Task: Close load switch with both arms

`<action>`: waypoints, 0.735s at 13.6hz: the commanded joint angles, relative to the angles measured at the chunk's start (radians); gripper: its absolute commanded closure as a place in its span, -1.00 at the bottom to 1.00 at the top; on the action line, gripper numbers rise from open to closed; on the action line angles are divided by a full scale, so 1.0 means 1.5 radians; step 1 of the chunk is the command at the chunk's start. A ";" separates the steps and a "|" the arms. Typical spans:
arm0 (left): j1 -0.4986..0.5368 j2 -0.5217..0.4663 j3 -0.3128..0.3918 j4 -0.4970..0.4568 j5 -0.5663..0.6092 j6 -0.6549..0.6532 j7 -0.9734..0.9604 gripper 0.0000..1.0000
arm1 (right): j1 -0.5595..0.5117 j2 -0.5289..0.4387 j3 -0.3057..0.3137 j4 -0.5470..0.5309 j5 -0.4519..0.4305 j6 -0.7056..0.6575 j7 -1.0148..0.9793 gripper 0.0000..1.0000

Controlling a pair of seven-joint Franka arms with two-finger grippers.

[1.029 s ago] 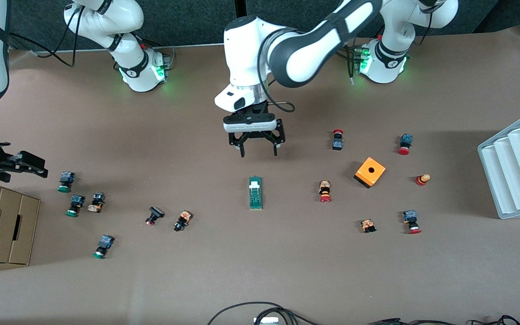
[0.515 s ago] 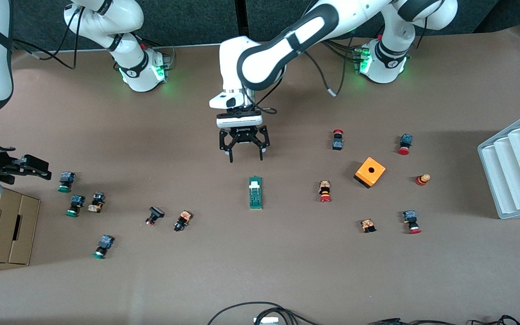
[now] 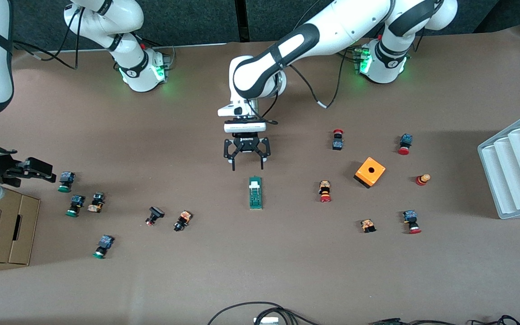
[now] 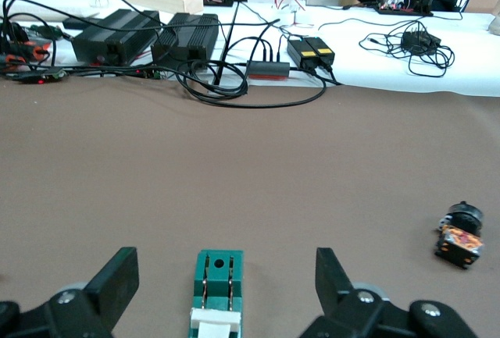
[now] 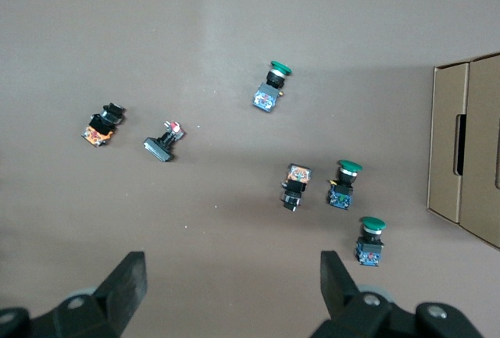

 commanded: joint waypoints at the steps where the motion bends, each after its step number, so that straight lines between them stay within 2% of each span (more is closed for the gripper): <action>1: -0.011 0.041 0.007 0.004 0.079 -0.041 -0.065 -1.00 | -0.006 0.011 0.003 0.005 0.020 0.013 0.001 -0.98; 3: -0.012 0.071 0.008 0.004 0.135 -0.061 -0.114 -1.00 | -0.004 0.034 0.003 0.004 0.045 0.037 0.019 -0.98; 5: -0.012 0.091 0.008 0.004 0.159 -0.083 -0.135 -1.00 | 0.004 0.039 0.007 0.005 0.059 0.049 0.070 -0.98; 10: -0.025 0.151 0.026 0.008 0.242 -0.126 -0.173 -1.00 | 0.031 0.034 0.008 0.005 0.051 0.053 0.099 -0.98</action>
